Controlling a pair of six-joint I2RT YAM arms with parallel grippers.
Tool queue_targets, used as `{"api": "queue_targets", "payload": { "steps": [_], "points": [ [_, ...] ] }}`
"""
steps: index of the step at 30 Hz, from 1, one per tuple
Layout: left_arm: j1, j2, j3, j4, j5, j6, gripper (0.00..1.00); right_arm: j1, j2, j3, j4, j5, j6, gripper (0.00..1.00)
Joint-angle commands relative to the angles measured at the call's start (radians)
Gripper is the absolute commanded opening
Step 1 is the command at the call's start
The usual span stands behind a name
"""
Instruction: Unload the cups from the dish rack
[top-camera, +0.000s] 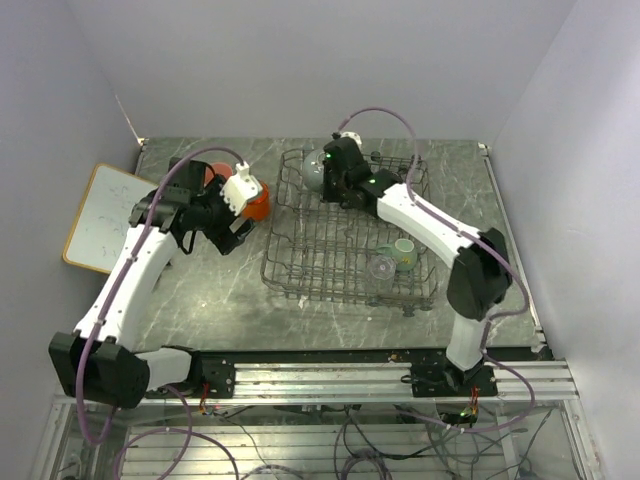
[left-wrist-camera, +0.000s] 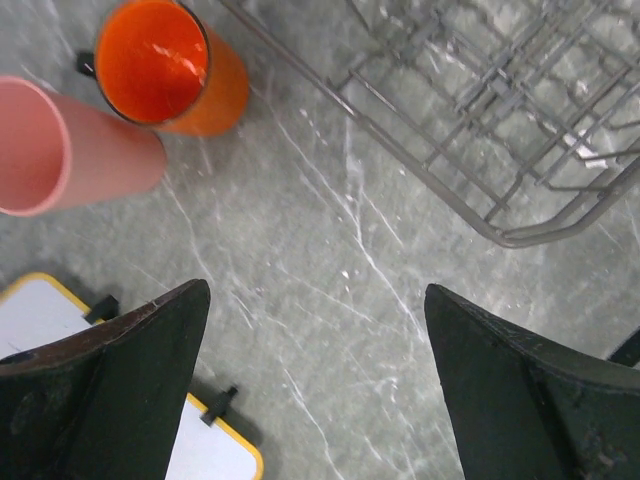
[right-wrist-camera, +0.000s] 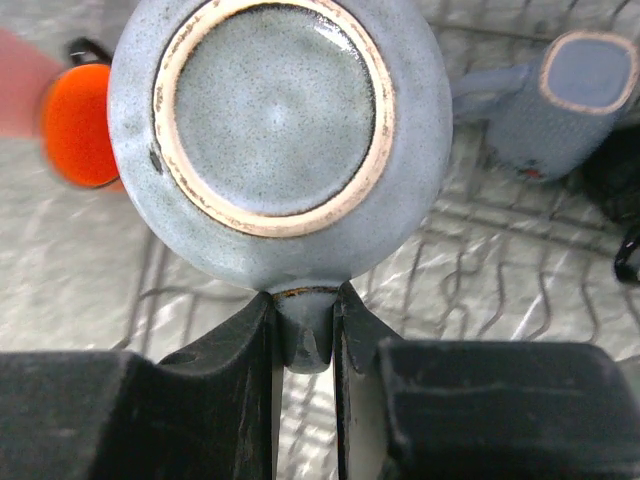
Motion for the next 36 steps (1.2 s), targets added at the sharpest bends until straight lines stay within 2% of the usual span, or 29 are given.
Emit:
{"api": "queue_targets", "payload": {
  "steps": [1, 8, 14, 17, 21, 24, 29, 33, 36],
  "points": [
    [0.002, -0.096, -0.033, 0.165, 0.113, 0.047, 0.99, 0.003, -0.182, -0.088, 0.081, -0.215, 0.157, 0.0],
    [-0.005, -0.269, -0.196, 0.366, 0.195, 0.246, 0.99, 0.003, -0.383, -0.357, 0.301, -0.59, 0.392, 0.0],
    [-0.012, -0.457, -0.377, 0.53, 0.272, 0.49, 1.0, 0.002, -0.429, -0.51, 0.612, -0.873, 0.614, 0.0],
    [-0.015, -0.493, -0.408, 0.551, 0.28, 0.532, 0.99, 0.002, -0.423, -0.563, 0.769, -0.969, 0.725, 0.0],
    [-0.015, -0.507, -0.4, 0.471, 0.333, 0.608, 0.97, 0.006, -0.411, -0.631, 0.998, -1.021, 0.901, 0.0],
    [-0.015, -0.541, -0.431, 0.467, 0.353, 0.65, 0.96, 0.016, -0.416, -0.657, 1.065, -1.014, 0.947, 0.0],
    [-0.015, -0.592, -0.467, 0.567, 0.37, 0.566, 0.94, 0.06, -0.425, -0.668, 1.109, -0.988, 0.975, 0.0],
    [-0.017, -0.596, -0.427, 0.599, 0.401, 0.451, 0.89, 0.102, -0.43, -0.715, 1.194, -0.975, 1.032, 0.0],
    [-0.017, -0.601, -0.421, 0.602, 0.407, 0.451, 0.85, 0.134, -0.441, -0.731, 1.251, -0.962, 1.074, 0.0]
  ]
}}
